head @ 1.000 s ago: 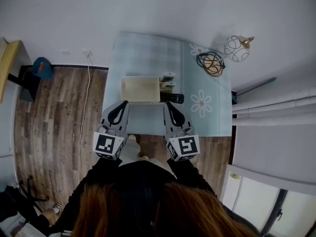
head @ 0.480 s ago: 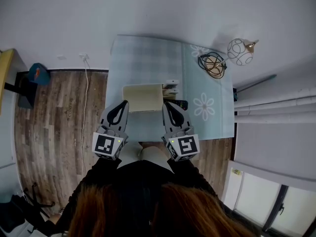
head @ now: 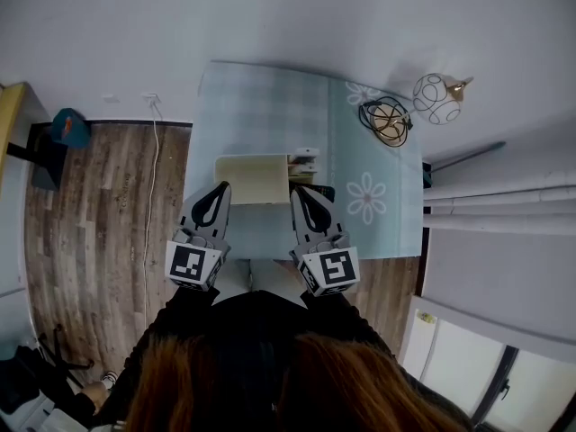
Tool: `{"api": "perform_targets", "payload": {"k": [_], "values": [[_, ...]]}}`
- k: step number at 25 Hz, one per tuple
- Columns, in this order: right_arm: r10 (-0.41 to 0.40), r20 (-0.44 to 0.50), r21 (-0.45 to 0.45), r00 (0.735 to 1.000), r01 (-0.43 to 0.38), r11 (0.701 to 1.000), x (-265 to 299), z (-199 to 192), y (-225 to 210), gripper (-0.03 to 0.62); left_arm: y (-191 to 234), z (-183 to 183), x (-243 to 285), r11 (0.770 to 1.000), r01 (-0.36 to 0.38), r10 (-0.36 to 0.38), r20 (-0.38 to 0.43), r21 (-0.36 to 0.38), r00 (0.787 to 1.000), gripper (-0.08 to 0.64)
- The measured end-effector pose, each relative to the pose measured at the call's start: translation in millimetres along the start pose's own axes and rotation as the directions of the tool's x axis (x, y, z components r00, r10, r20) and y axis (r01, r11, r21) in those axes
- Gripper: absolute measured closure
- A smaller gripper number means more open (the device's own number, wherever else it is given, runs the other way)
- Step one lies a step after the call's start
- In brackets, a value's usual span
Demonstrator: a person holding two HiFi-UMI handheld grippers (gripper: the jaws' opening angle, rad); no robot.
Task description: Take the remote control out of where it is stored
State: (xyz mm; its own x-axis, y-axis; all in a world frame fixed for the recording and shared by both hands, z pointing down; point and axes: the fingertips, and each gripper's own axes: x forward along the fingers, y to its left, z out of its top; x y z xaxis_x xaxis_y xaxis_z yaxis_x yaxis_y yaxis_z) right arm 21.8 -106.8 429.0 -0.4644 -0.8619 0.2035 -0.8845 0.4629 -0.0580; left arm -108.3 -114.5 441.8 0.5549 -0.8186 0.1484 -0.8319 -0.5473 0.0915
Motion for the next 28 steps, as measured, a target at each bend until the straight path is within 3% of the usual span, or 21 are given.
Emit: {"api": "perform_targets", "payload": {"k": [14,25,28], "values": [[-0.014,0.024,-0.02,1.0,0.015,1.0,-15,11,-26,0.577,-21,13,-2,0.999,-0.023,0.022,0.032,0.028,0.999,0.554],[-0.026,-0.042,-0.016,0.999,0.026,1.0,-14,-10,-48,0.575,-30,13,-8,0.999,-0.023,0.022,0.028,0.033,0.999,0.554],[-0.046,-0.064,-0.004,0.997,0.046,0.999,-16,-20,-57,0.537,-33,13,-9,0.999,-0.014,0.013,0.026,0.041,1.0,0.554]]}}
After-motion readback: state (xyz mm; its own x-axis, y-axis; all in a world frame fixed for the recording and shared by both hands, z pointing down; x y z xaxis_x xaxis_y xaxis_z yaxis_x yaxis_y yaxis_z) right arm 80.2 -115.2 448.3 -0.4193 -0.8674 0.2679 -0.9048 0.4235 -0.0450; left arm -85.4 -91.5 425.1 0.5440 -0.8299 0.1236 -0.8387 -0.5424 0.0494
